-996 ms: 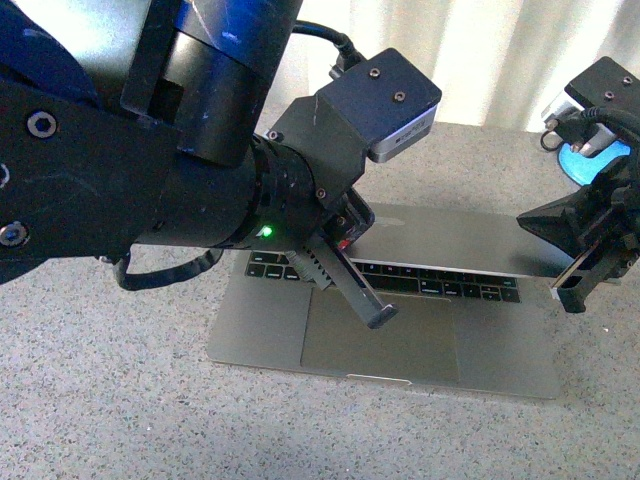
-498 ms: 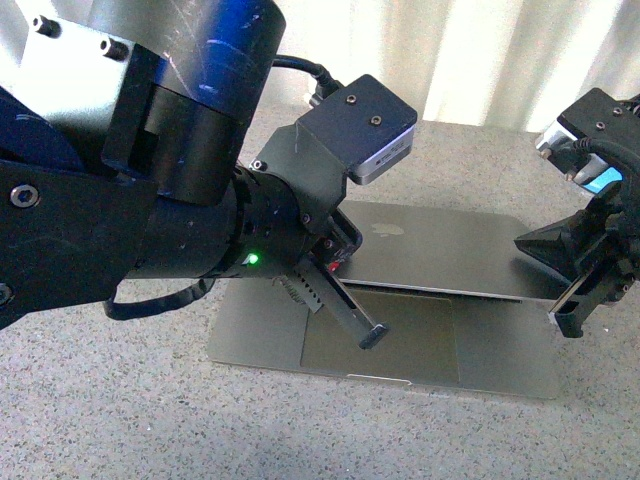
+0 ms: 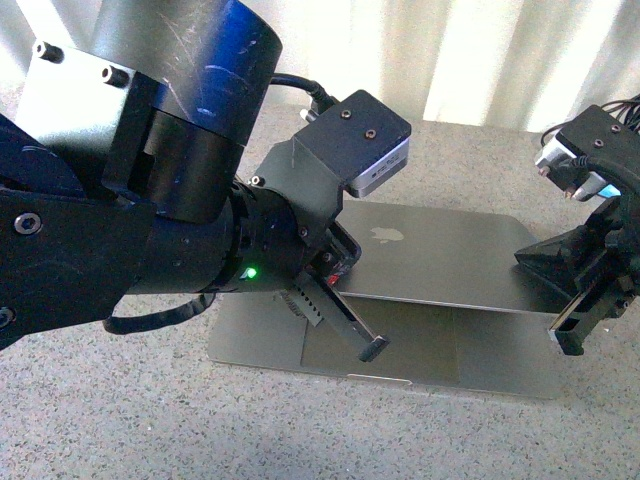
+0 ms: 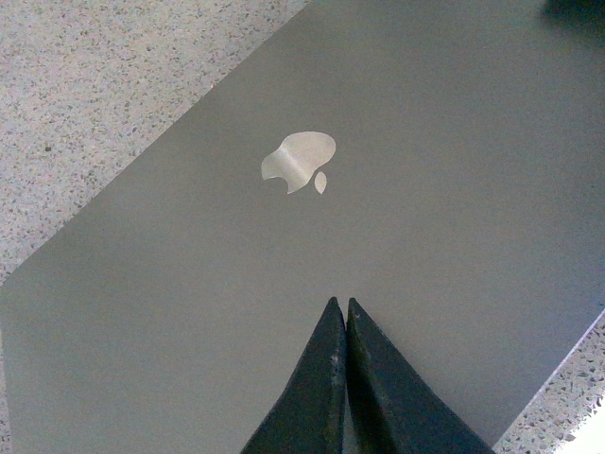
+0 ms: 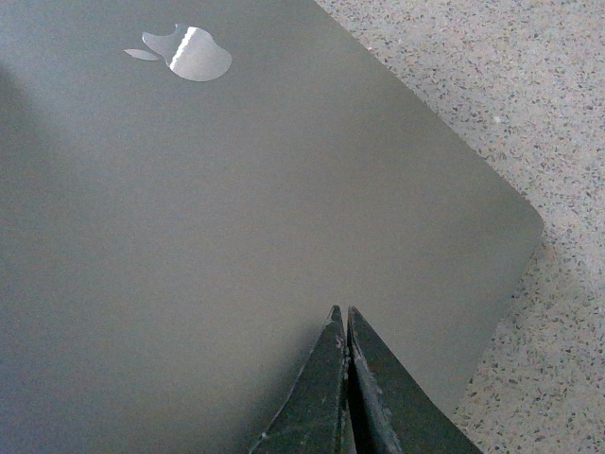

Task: Close laptop

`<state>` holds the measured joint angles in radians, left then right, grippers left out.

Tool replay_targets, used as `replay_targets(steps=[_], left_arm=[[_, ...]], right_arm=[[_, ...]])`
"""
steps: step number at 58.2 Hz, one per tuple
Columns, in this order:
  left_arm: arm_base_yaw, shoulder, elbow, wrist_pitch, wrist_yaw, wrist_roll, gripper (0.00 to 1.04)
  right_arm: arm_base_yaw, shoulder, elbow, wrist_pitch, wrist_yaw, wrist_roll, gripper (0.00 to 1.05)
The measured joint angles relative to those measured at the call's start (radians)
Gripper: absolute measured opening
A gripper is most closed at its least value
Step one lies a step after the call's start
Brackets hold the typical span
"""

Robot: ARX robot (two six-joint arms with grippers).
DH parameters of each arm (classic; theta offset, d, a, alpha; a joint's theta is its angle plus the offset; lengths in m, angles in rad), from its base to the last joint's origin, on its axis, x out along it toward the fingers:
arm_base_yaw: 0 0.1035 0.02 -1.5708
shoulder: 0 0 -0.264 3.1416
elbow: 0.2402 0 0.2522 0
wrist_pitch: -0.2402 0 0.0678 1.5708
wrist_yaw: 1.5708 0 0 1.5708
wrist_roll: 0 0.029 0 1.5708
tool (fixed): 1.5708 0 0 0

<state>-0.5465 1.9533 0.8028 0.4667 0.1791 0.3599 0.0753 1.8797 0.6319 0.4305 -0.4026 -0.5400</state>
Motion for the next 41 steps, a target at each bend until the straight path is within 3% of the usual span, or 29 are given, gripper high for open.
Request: replay_targets(steps=[41], left_arm=[[-0.007, 0.015, -0.035, 0.023, 0.051, -0.050, 0.04]], right_arm=[[0.001, -0.003, -0.034, -0.007, -0.003, 0.006, 0.01]])
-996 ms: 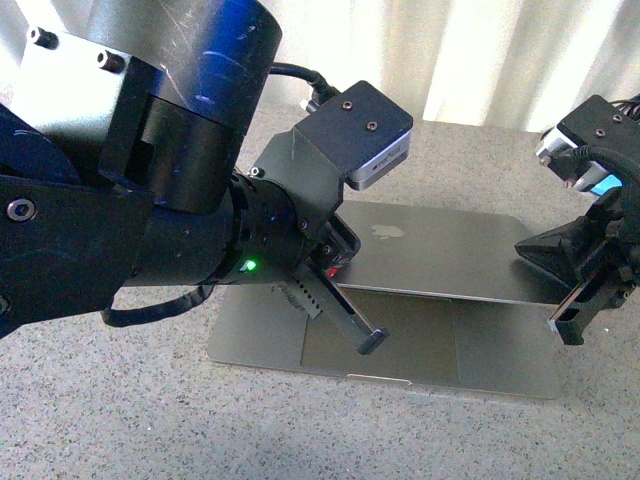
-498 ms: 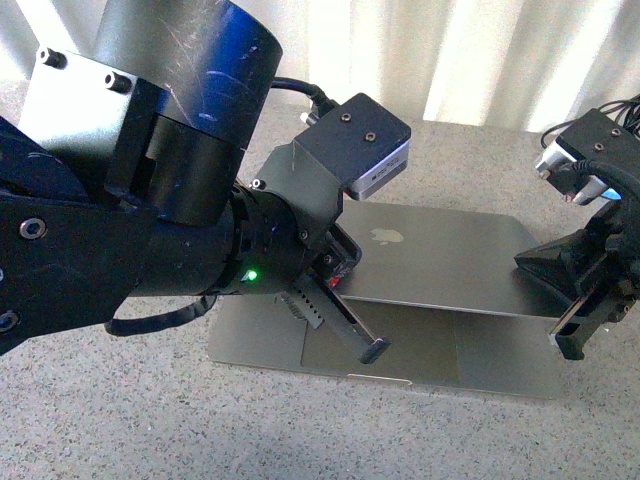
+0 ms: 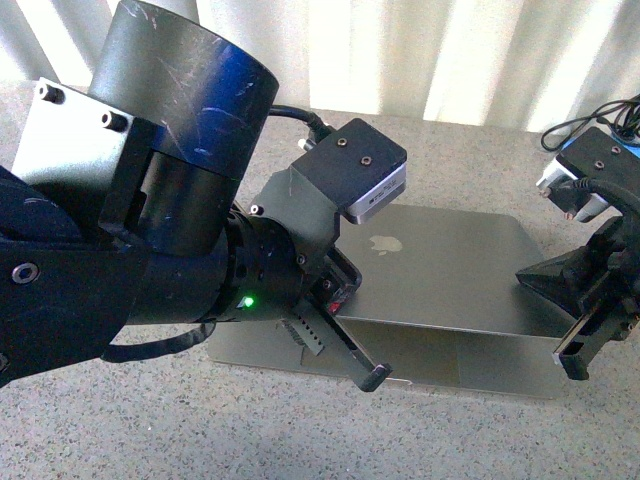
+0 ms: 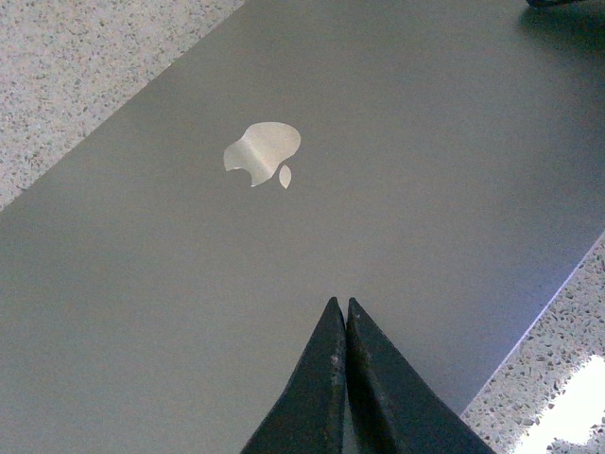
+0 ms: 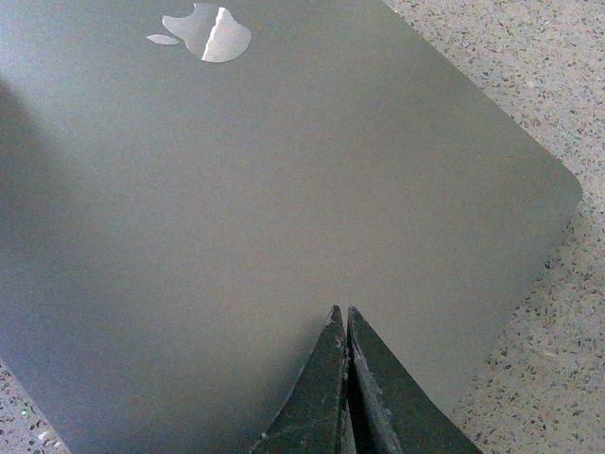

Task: Close laptop

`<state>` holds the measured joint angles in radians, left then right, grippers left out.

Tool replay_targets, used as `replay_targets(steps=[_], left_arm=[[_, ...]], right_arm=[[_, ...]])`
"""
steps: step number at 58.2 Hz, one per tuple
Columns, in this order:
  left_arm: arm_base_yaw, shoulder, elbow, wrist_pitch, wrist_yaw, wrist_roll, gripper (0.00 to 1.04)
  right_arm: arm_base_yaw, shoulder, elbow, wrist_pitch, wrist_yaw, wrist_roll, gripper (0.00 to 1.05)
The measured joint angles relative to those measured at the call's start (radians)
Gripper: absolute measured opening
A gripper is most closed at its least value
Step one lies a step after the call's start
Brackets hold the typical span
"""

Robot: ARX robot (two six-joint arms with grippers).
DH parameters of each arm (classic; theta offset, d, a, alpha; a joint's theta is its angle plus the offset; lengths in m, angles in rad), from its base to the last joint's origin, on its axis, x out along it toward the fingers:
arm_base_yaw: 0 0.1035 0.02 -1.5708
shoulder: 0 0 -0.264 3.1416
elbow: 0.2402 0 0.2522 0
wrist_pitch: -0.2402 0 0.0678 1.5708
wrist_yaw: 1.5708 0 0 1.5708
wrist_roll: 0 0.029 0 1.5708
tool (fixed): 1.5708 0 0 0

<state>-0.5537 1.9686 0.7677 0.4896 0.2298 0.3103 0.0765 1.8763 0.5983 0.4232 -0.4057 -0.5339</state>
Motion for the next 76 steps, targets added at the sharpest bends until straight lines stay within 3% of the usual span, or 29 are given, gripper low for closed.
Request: replay_targets(steps=[76], left_arm=[[0.011, 0.064, -0.029, 0.103, 0.055, -0.073, 0.04]], right_arm=[[0.003, 0.024, -0.032, -0.005, -0.019, 0.039, 0.01]])
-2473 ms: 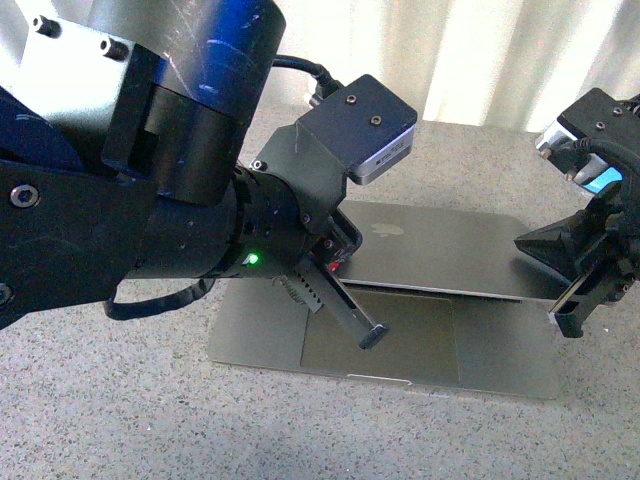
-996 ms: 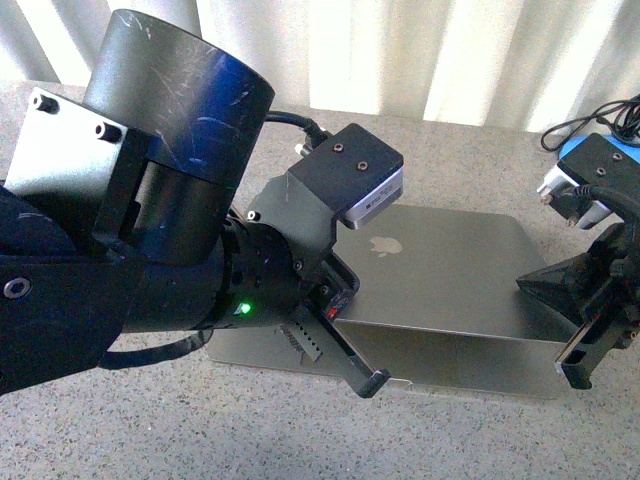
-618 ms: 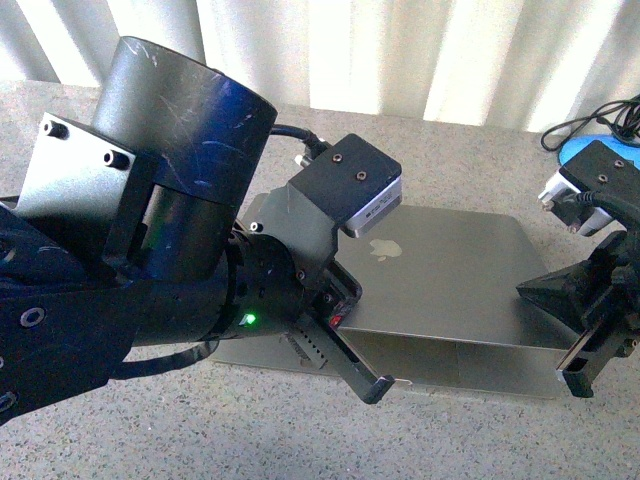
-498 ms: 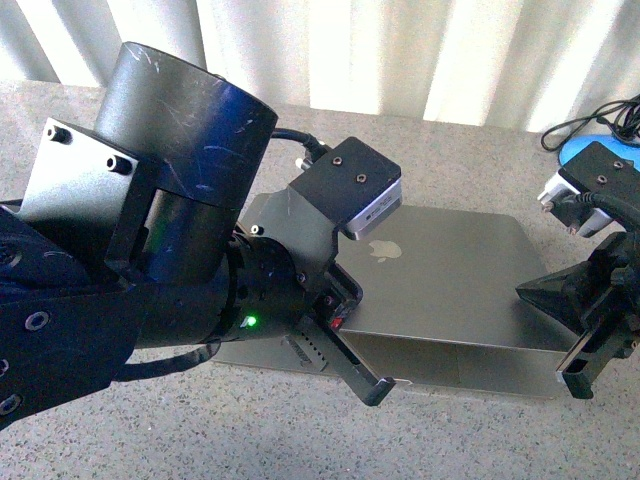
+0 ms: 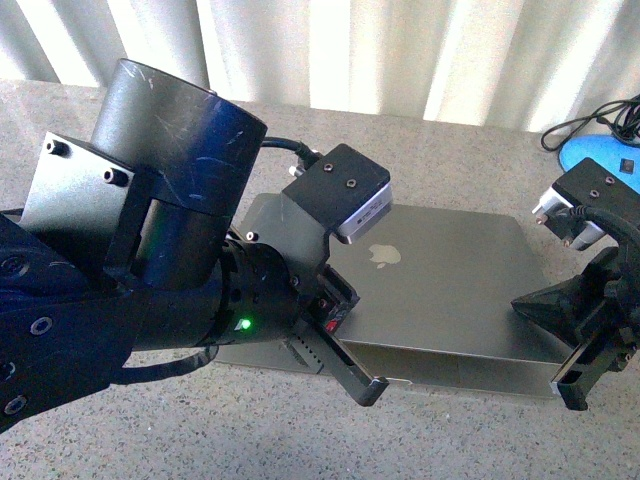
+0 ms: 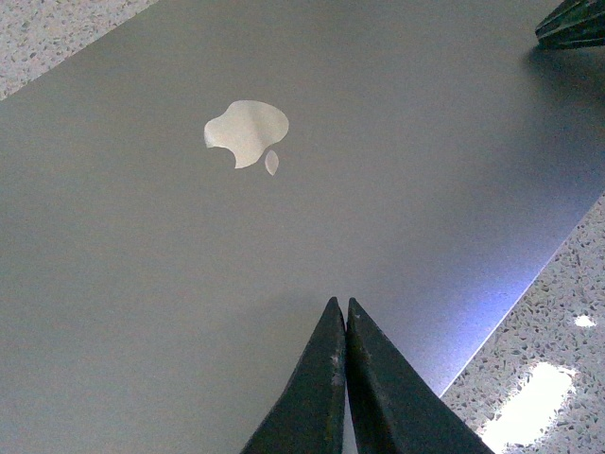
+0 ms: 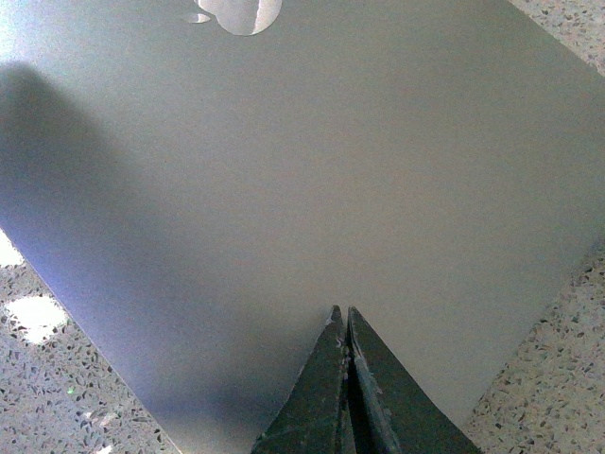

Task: Close laptop

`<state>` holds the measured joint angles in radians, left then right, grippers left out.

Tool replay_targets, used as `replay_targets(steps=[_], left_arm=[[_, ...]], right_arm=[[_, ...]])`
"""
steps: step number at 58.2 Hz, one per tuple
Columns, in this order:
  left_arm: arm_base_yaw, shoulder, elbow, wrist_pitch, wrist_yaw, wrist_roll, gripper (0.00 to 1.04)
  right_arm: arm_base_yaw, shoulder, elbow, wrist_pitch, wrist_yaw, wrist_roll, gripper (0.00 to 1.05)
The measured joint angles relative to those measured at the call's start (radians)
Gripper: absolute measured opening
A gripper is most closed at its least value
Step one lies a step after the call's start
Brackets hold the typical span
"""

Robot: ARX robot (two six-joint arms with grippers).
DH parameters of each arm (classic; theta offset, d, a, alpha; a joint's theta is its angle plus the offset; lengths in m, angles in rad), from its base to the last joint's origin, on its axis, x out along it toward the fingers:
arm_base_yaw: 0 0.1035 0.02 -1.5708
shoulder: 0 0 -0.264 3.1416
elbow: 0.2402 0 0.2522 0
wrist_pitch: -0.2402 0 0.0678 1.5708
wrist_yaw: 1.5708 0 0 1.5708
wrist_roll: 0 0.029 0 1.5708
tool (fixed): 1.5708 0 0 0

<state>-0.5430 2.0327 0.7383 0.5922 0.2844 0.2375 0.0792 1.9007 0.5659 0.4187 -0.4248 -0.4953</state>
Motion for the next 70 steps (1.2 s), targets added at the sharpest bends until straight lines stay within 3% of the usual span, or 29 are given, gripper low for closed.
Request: replay_targets(steps=[70], left_arm=[[0.030, 0.035, -0.051, 0.079, 0.054, -0.067, 0.04]], right_arm=[[-0.001, 0.024, -0.014, 0.010, 0.010, -0.013, 0.01]])
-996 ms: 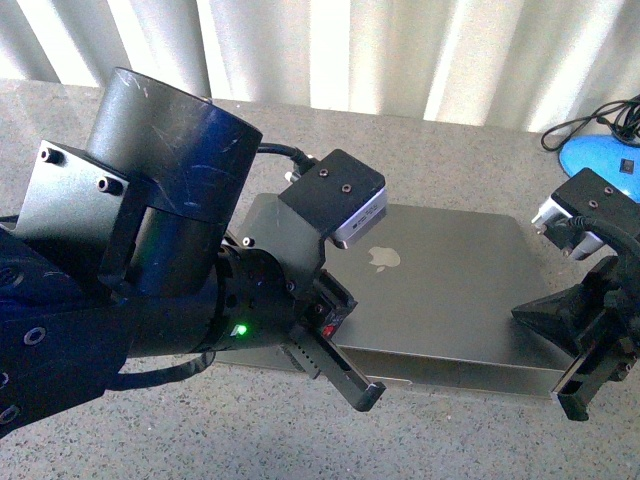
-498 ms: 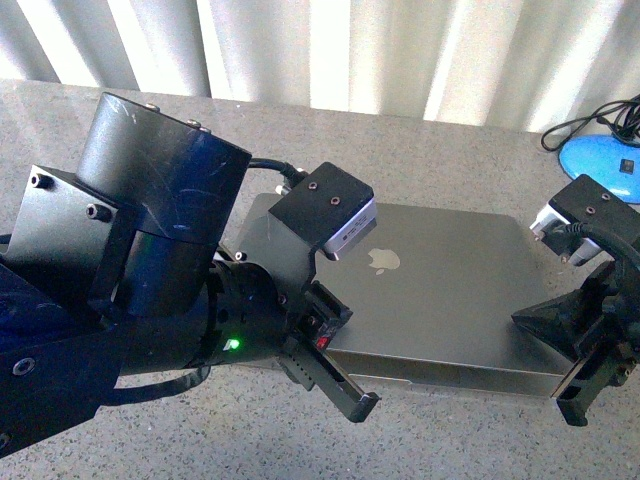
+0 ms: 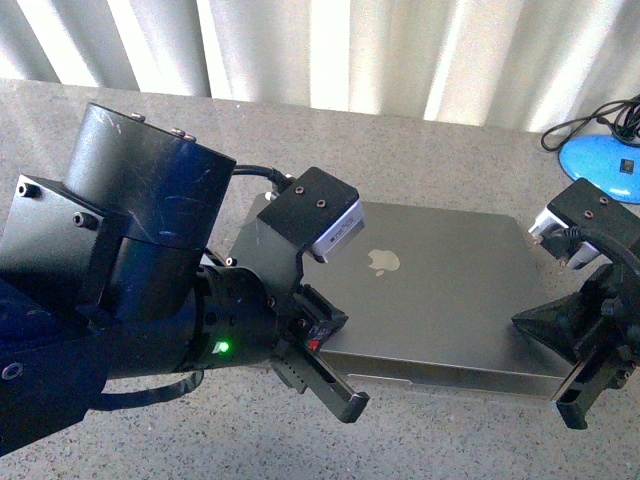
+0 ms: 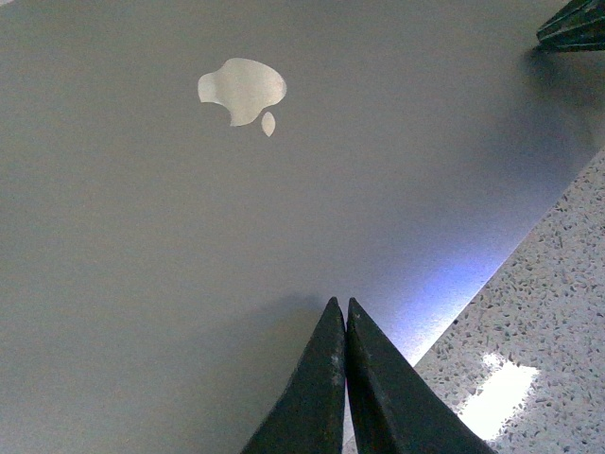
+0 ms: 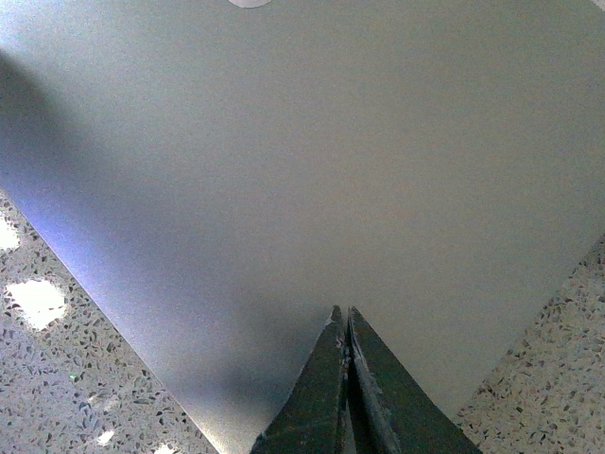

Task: Close laptop

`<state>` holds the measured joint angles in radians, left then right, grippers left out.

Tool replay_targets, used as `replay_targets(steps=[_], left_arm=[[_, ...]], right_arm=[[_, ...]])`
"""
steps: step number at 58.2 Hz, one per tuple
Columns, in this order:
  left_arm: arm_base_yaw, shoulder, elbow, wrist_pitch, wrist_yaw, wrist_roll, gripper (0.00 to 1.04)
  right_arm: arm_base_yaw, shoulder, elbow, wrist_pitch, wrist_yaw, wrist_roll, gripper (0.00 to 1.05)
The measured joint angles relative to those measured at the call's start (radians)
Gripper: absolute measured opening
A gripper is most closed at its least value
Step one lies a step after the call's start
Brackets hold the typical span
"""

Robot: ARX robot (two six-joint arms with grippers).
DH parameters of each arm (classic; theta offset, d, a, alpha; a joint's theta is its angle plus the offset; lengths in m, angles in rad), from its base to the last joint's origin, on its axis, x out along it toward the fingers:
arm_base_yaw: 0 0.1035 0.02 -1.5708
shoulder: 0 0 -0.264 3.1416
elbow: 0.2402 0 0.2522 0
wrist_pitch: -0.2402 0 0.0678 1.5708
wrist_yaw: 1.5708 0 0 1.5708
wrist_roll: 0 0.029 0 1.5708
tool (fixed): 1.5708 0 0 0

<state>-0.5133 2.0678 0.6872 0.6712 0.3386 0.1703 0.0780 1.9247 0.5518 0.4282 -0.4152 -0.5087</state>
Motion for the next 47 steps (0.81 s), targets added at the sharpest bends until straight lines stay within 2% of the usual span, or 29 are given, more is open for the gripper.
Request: replay_targets(steps=[47], left_arm=[[0.052, 0.062, -0.003, 0.036, 0.080, -0.052, 0.04]], right_arm=[[-0.012, 0.051, 0.009, 0.002, 0.010, -0.013, 0.01]])
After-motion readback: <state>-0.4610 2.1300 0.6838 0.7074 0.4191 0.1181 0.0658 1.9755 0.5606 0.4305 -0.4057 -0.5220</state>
